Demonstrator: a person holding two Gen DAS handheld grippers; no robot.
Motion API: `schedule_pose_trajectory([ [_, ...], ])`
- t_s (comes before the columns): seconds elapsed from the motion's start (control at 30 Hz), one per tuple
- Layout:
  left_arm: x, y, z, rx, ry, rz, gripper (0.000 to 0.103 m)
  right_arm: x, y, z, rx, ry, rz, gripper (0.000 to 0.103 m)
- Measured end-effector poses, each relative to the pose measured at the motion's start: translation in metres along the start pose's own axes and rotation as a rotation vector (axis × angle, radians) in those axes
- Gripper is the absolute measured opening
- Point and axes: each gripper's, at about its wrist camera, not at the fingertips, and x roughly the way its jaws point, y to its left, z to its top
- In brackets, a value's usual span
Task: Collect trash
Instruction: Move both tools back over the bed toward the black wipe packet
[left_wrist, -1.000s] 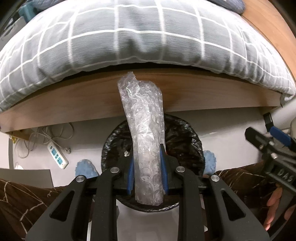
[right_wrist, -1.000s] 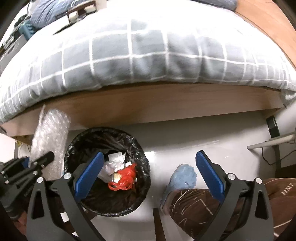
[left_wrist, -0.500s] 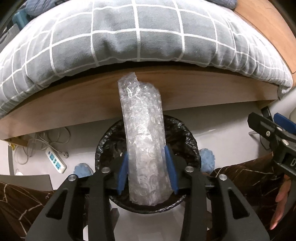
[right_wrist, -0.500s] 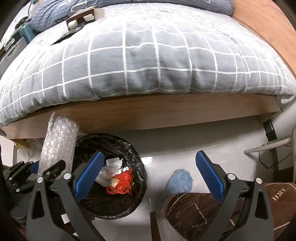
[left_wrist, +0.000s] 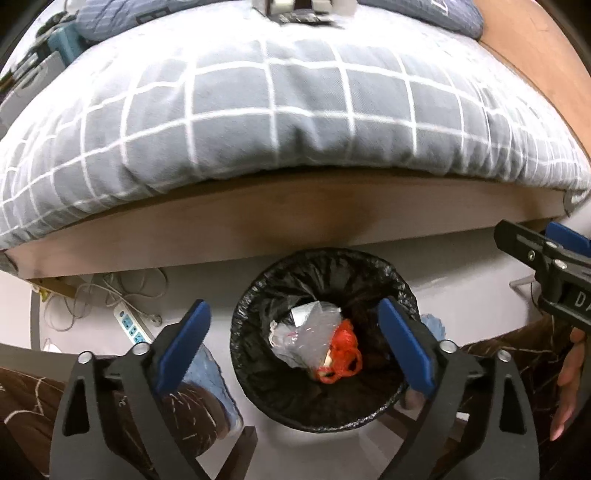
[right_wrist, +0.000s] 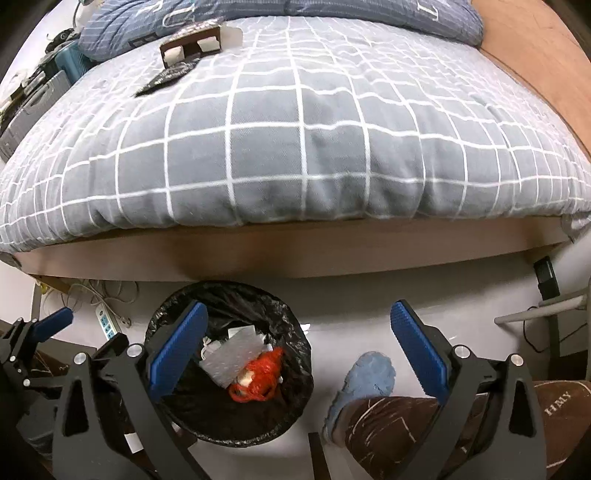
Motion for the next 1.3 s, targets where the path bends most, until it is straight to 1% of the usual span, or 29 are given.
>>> schedule_pose_trajectory([
  [0.03, -0.002, 0.002, 0.002, -0.001, -0.007, 0.007, 0.096, -0.002, 0.001, 0.002, -0.003, -0.006, 0.003, 0.095],
  [0.1, -0.009, 0.006, 0.006, -0.004, -0.03, 0.017, 0.097, -0.004, 0.003, 0.003, -0.005, -0.014, 0.01, 0.095],
  [0.17, -0.014, 0.01, 0.01, -0.009, -0.046, 0.025, 0.097, -0.008, 0.006, 0.006, -0.006, -0.021, 0.028, 0.095],
  [0.27, -0.024, 0.019, 0.018, -0.023, -0.071, 0.04, 0.097, -0.016, 0.011, 0.01, -0.016, -0.05, 0.032, 0.095],
  [0.4, -0.039, 0.03, 0.026, -0.048, -0.102, 0.04, 0.097, -0.029, 0.015, 0.015, -0.032, -0.093, 0.042, 0.095],
  [0.6, -0.059, 0.043, 0.047, -0.094, -0.153, 0.029, 0.097, -0.043, 0.02, 0.027, -0.055, -0.15, 0.027, 0.095],
  [0.77, -0.072, 0.051, 0.073, -0.111, -0.214, 0.049, 0.097, -0.051, 0.019, 0.047, -0.058, -0.197, 0.016, 0.095],
  [0.97, -0.08, 0.054, 0.105, -0.121, -0.264, 0.059, 0.097, -0.059, 0.02, 0.079, -0.057, -0.261, 0.012, 0.095],
  [1.03, -0.079, 0.053, 0.114, -0.118, -0.268, 0.061, 0.097, -0.062, 0.019, 0.091, -0.052, -0.287, 0.013, 0.095],
  [1.13, -0.077, 0.054, 0.124, -0.127, -0.269, 0.058, 0.097, -0.061, 0.018, 0.102, -0.039, -0.292, 0.029, 0.095],
  [1.3, -0.073, 0.05, 0.14, -0.132, -0.267, 0.051, 0.097, -0.056, 0.02, 0.113, -0.053, -0.291, 0.022, 0.095],
])
